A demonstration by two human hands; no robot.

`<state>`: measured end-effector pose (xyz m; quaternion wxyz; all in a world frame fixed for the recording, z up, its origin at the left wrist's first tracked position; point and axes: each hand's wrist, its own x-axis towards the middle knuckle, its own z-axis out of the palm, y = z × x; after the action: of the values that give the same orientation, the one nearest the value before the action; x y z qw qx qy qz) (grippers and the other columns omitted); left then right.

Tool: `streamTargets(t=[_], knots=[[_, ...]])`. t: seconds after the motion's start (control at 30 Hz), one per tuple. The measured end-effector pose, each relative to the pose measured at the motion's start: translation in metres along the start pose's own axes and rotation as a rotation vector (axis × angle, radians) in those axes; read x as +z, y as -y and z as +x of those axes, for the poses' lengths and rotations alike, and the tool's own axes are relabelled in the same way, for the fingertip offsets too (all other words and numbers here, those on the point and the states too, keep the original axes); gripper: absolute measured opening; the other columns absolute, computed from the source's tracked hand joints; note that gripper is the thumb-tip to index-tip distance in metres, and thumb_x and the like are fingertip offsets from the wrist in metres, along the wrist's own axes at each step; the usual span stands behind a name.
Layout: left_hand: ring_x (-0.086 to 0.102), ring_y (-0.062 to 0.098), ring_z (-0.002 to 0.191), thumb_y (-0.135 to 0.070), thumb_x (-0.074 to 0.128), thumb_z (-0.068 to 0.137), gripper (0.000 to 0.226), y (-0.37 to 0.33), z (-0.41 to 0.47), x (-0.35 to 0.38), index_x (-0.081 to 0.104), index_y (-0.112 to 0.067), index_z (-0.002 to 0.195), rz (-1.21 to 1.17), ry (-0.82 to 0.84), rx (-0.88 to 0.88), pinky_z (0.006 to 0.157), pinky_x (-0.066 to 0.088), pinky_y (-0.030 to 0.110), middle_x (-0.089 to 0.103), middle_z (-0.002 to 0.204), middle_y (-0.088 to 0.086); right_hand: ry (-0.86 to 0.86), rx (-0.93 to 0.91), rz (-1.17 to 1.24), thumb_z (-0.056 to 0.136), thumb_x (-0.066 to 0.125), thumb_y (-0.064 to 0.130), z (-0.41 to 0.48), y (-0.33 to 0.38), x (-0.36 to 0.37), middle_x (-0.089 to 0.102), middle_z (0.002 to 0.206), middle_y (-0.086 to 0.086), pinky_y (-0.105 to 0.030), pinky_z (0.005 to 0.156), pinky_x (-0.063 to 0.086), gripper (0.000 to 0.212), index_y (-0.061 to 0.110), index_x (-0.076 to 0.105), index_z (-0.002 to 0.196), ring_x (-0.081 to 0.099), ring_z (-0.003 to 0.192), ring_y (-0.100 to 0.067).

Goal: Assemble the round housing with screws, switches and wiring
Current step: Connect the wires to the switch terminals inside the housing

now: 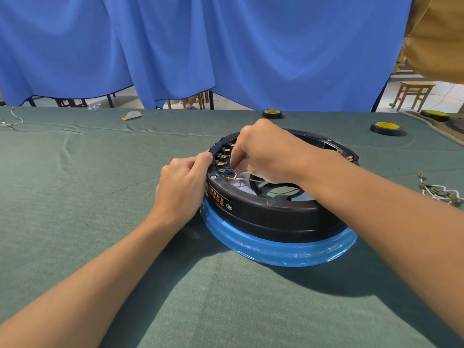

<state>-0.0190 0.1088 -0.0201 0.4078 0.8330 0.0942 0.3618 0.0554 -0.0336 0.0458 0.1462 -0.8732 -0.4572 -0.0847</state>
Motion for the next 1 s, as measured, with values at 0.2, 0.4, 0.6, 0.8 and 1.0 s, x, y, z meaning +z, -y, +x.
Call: streamTargets(t=[0.2, 0.4, 0.6, 0.8, 1.0], knots=[[0.031, 0.015, 0.049, -0.046, 0.039, 0.084, 0.048, -0.0007, 0.0003, 0.0006, 0.040, -0.006, 0.058, -0.001, -0.010, -0.009, 0.059, 0.032, 0.039, 0.032, 0.038, -0.007, -0.004, -0.028, -0.048, 0.081, 0.059, -0.002, 0.0004, 0.0016, 0.0018, 0.064, 0.090, -0.005, -0.032, 0.063, 0.048, 0.027, 0.022, 0.073, 0.084, 0.062, 0.082, -0.026], [0.033, 0.022, 0.052, -0.047, 0.040, 0.083, 0.048, -0.0021, -0.0001, -0.0002, 0.039, -0.009, 0.054, 0.007, -0.018, -0.012, 0.059, 0.035, 0.043, 0.033, 0.037, -0.006, 0.018, 0.050, 0.077, 0.078, 0.059, 0.003, 0.0008, 0.0046, 0.0007, 0.063, 0.094, -0.006, -0.038, 0.076, 0.056, 0.025, 0.026, 0.067, 0.076, 0.062, 0.084, -0.024], [0.032, 0.021, 0.051, -0.045, 0.041, 0.082, 0.047, -0.0048, -0.0001, -0.0005, 0.042, -0.005, 0.058, 0.005, -0.030, -0.005, 0.058, 0.036, 0.046, 0.032, 0.040, -0.003, 0.046, 0.009, 0.183, 0.079, 0.068, 0.018, -0.0077, 0.0074, -0.0072, 0.066, 0.078, 0.012, -0.031, 0.071, 0.051, 0.010, 0.026, 0.074, 0.079, 0.059, 0.080, -0.006], [0.033, 0.018, 0.049, -0.044, 0.042, 0.083, 0.051, -0.0037, 0.0000, -0.0005, 0.043, 0.000, 0.058, -0.009, -0.022, 0.000, 0.057, 0.036, 0.045, 0.035, 0.041, -0.001, 0.085, -0.009, 0.203, 0.080, 0.077, 0.024, -0.0064, 0.0055, -0.0038, 0.068, 0.074, 0.011, -0.024, 0.065, 0.049, 0.003, 0.021, 0.078, 0.081, 0.058, 0.073, -0.004], [0.036, 0.021, 0.052, -0.047, 0.039, 0.082, 0.048, -0.0034, 0.0001, -0.0010, 0.045, -0.004, 0.062, 0.030, -0.013, -0.016, 0.059, 0.036, 0.041, 0.036, 0.039, -0.005, 0.097, -0.003, 0.182, 0.081, 0.078, 0.025, -0.0049, 0.0008, -0.0042, 0.068, 0.073, 0.008, -0.019, 0.057, 0.038, 0.006, 0.019, 0.077, 0.081, 0.054, 0.067, -0.003]])
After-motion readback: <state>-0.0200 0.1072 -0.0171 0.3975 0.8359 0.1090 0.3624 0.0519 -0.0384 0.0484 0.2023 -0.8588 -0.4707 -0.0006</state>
